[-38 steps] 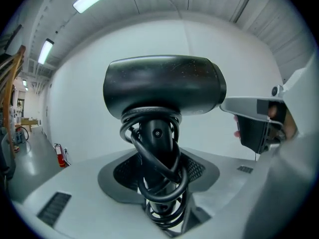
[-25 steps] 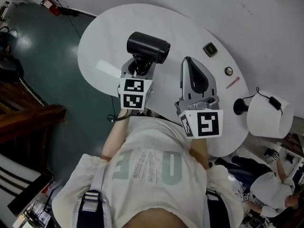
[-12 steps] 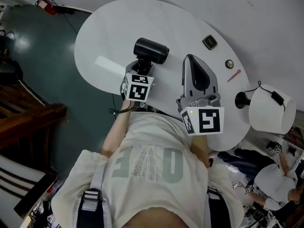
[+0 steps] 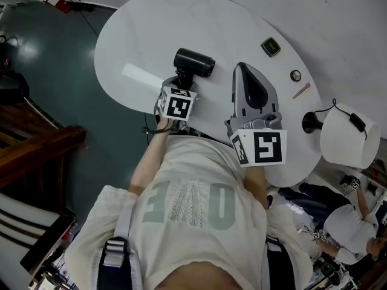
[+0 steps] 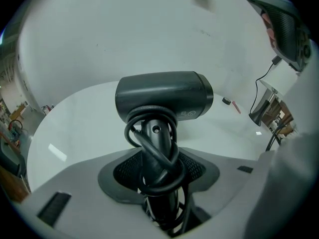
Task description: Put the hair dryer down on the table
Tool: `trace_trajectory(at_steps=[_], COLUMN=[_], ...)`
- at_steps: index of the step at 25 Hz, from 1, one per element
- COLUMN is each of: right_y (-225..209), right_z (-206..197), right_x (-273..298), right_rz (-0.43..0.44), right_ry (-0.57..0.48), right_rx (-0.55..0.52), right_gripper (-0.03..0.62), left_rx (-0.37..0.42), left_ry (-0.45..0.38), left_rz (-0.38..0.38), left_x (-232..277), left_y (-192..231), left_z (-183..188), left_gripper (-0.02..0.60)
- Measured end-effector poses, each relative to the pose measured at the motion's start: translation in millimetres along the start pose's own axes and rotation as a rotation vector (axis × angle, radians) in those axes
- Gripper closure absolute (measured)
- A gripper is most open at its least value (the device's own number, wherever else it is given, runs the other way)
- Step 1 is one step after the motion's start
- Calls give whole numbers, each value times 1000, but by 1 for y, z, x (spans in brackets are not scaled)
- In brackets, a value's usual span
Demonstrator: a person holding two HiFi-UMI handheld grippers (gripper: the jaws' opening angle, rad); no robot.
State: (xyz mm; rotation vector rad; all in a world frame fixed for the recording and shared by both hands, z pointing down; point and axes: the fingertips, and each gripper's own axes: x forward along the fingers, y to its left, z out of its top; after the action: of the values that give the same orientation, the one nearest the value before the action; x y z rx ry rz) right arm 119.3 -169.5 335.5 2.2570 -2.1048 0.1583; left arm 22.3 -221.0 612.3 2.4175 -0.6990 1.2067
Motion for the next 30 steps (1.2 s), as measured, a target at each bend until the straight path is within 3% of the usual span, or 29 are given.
trace_trajectory(at_steps=[19,30], right_y=[13,18], right_z=[-4,-8], right_x=[4,2], right_rz=[38,58], right_ry=[17,19], right_rx=[2,-4], right_gripper=[589,589], left_rx=[37,86], left_ry=[155,167], left_rz=[3,37], left_x=[16,19], left_y=[-6,-9], left_z=[-15,-16], left_gripper=[370,368])
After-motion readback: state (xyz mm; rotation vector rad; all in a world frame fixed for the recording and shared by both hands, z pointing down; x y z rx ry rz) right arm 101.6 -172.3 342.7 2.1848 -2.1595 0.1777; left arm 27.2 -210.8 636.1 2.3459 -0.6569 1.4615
